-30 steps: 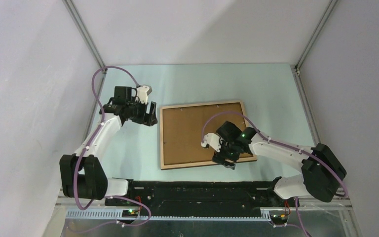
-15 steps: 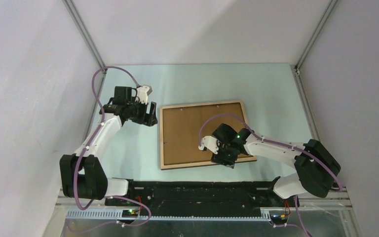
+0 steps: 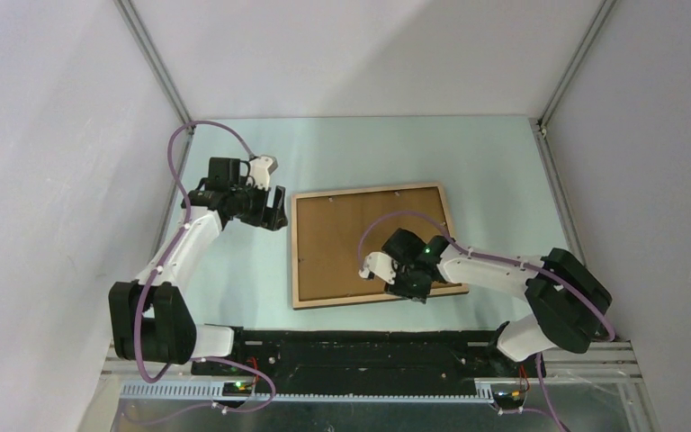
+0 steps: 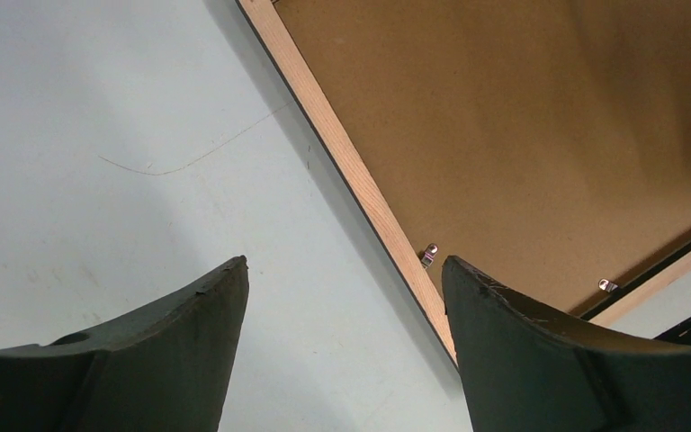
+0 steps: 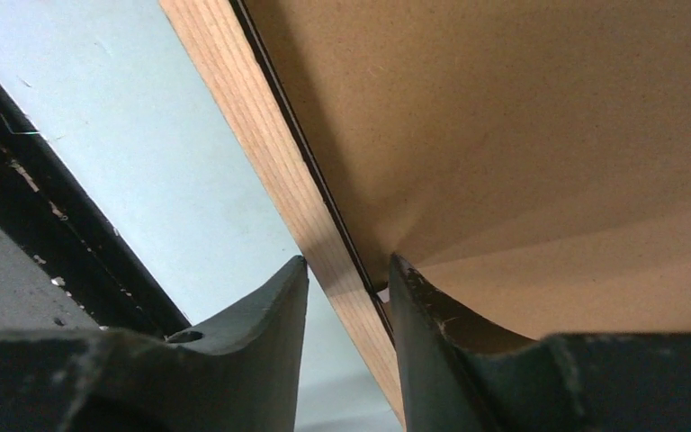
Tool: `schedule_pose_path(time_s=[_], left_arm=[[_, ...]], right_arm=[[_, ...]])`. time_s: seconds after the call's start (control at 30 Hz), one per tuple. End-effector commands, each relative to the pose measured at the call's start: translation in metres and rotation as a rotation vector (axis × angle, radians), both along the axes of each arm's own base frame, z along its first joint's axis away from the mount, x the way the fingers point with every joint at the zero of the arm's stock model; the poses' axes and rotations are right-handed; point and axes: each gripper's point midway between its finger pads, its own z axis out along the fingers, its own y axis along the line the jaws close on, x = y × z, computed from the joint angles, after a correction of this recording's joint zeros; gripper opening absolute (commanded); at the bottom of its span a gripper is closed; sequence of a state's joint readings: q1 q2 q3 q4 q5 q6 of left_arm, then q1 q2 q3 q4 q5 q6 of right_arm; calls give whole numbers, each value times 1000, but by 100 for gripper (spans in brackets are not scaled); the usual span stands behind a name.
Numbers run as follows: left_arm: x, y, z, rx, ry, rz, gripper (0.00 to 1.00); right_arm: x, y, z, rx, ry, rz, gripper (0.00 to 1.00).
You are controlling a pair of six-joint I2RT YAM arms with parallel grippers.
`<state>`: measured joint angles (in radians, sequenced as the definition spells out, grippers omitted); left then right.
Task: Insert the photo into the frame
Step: Turn over the photo frame at the center of the board.
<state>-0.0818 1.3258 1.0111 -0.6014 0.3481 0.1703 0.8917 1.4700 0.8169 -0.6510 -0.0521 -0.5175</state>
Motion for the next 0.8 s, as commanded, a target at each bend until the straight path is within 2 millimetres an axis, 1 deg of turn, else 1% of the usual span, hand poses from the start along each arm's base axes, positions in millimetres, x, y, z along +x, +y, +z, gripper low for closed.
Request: schedule_pose_path(time_s=[0.0,0.03,0.07,0.1,0.13,0.17,0.2,0.23,0.27,0.33,0.37,0.4,0.43,0.47,0.5,0.53,0.57,0.6,0.63,0.67,0.7,0.73,0.77], left_arm=[[-1,-4,7,-11,-43,-52,83],[-2,-5,7,-16,-46,-59,84],[-3,-6,9,-18,-55,-71,84],[-5,-7,9,-19,-56,-79,84],[-6,-9,12,-23,-70,-95,84],[-9,-10,11,-24,-72,-105,84],[-11,-11,14,-23,-88,-124,85],[-13,-13,15,-23,-97,-138,85],[-17,-16,18,-15,-119,-165,85],[-24,-21,23,6,-160,-212,86],[-27,-24,25,15,-175,-230,87],[-33,-29,31,38,-215,-269,88],[-36,-31,34,63,-247,-306,89],[-44,-37,38,94,-287,-341,91],[-47,-40,41,122,-320,-376,93],[-55,-46,47,157,-366,-410,96],[-56,-43,50,205,-398,-420,97],[-64,-53,58,213,-441,-463,98],[-64,-53,62,241,-465,-469,99],[-71,-62,72,235,-507,-501,99],[-73,-64,80,235,-537,-504,99],[-77,-72,91,225,-569,-525,100],[-79,-74,99,218,-591,-525,100]], right_arm=[[3,4,-4,-12,-3,6,38],[4,5,-3,-11,-3,5,35],[3,5,-3,-15,2,5,30],[4,6,-2,-10,4,7,26],[3,6,-1,-9,6,6,20],[3,8,3,3,6,9,17],[2,8,4,8,9,10,10],[2,11,8,20,12,12,7],[3,11,11,26,13,9,1],[5,15,20,46,19,11,0],[6,18,28,62,23,13,0],[8,18,32,71,26,10,0],[8,22,41,96,33,14,0],[14,26,51,119,25,10,0],[11,26,57,131,44,15,0],[17,30,67,154,34,14,0],[14,29,72,161,53,16,0],[21,33,84,186,39,11,0],[19,32,90,195,58,15,0],[24,37,101,227,53,12,0],[23,35,105,230,63,11,0],[27,38,115,258,62,7,0],[28,35,119,261,73,-4,0]])
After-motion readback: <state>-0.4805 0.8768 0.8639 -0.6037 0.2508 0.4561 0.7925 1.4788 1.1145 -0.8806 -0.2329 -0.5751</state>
